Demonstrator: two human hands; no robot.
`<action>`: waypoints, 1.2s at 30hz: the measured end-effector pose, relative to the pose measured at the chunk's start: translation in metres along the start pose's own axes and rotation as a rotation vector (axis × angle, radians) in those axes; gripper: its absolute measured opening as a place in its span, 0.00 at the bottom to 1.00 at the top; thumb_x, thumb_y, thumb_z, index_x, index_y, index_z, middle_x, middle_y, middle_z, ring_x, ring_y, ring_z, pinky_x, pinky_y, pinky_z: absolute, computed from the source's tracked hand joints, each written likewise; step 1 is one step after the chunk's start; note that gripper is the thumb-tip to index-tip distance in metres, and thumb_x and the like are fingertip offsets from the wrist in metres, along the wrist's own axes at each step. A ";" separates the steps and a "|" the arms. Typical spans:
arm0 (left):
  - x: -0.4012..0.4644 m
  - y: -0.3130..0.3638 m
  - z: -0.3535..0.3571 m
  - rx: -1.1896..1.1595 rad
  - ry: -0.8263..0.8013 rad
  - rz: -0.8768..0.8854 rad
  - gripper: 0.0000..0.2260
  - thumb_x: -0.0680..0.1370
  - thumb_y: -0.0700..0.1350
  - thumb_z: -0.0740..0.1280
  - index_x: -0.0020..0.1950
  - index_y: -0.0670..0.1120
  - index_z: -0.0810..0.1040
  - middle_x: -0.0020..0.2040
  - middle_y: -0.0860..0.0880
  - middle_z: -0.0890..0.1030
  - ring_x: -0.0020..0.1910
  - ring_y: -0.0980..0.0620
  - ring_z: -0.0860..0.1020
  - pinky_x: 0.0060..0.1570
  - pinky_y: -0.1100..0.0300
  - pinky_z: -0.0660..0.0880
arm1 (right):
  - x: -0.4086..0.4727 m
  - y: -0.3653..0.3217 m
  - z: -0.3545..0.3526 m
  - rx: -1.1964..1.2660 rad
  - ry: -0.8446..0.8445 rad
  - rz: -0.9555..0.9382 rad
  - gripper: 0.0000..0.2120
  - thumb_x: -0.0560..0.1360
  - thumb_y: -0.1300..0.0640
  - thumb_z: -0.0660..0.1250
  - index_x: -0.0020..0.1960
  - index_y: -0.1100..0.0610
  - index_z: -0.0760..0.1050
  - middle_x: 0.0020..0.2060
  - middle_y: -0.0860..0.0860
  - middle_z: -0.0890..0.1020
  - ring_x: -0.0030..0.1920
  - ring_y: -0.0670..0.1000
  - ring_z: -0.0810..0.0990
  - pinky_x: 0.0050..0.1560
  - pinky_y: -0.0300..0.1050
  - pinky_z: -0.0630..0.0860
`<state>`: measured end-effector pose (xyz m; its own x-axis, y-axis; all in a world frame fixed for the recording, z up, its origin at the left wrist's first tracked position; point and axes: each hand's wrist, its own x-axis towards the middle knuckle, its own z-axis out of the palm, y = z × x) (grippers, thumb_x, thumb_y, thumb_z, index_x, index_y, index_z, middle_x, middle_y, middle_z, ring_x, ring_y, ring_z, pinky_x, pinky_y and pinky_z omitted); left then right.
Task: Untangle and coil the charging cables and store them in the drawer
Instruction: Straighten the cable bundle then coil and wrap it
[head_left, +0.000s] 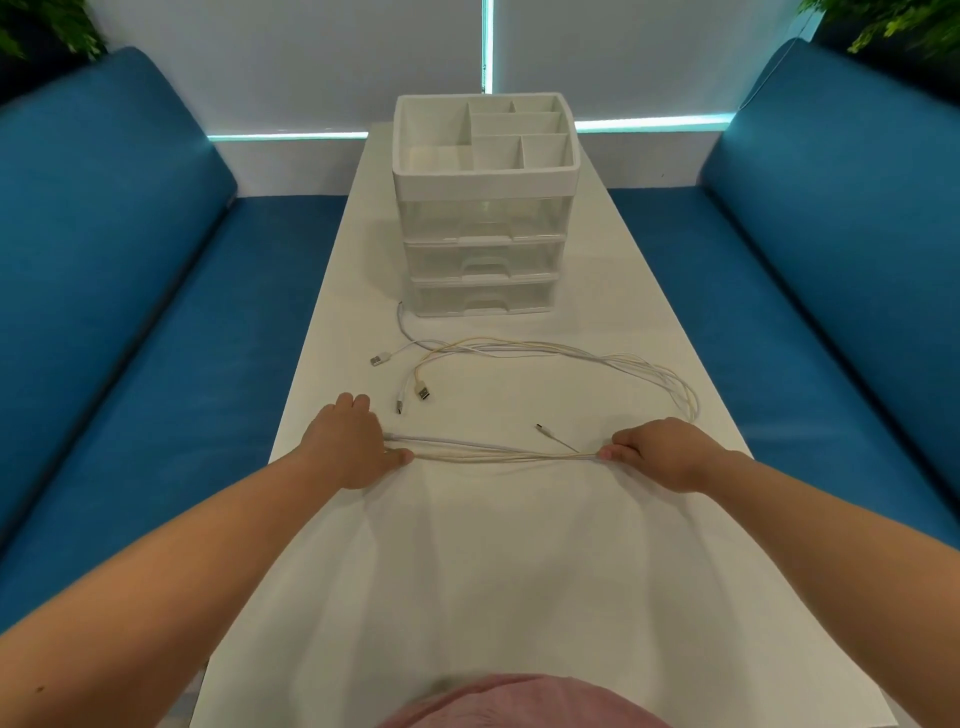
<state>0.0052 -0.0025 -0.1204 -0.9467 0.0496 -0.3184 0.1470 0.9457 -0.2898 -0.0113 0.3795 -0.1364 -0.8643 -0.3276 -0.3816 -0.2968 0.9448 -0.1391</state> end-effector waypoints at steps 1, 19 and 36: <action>0.000 -0.001 0.002 0.001 -0.009 -0.002 0.34 0.77 0.69 0.51 0.69 0.43 0.69 0.65 0.45 0.70 0.64 0.45 0.67 0.62 0.54 0.66 | 0.000 0.000 0.000 0.000 0.001 -0.001 0.22 0.80 0.37 0.49 0.38 0.50 0.69 0.32 0.46 0.74 0.41 0.53 0.74 0.41 0.45 0.66; 0.009 0.112 -0.030 -0.415 0.237 0.592 0.28 0.78 0.56 0.64 0.75 0.49 0.64 0.72 0.47 0.66 0.70 0.45 0.63 0.70 0.51 0.58 | -0.001 -0.005 -0.009 0.082 -0.008 -0.045 0.22 0.80 0.37 0.50 0.34 0.48 0.65 0.30 0.46 0.73 0.36 0.49 0.71 0.40 0.45 0.66; 0.017 0.126 -0.002 -0.675 0.122 0.462 0.14 0.85 0.49 0.52 0.63 0.44 0.71 0.57 0.44 0.78 0.54 0.44 0.76 0.54 0.51 0.72 | 0.008 -0.016 -0.005 0.032 0.077 -0.074 0.16 0.81 0.39 0.47 0.45 0.50 0.63 0.34 0.48 0.74 0.38 0.54 0.74 0.40 0.49 0.69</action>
<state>0.0074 0.1183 -0.1604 -0.8633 0.4782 -0.1614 0.3617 0.8092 0.4630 -0.0152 0.3619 -0.1322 -0.8693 -0.3942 -0.2981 -0.3493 0.9168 -0.1937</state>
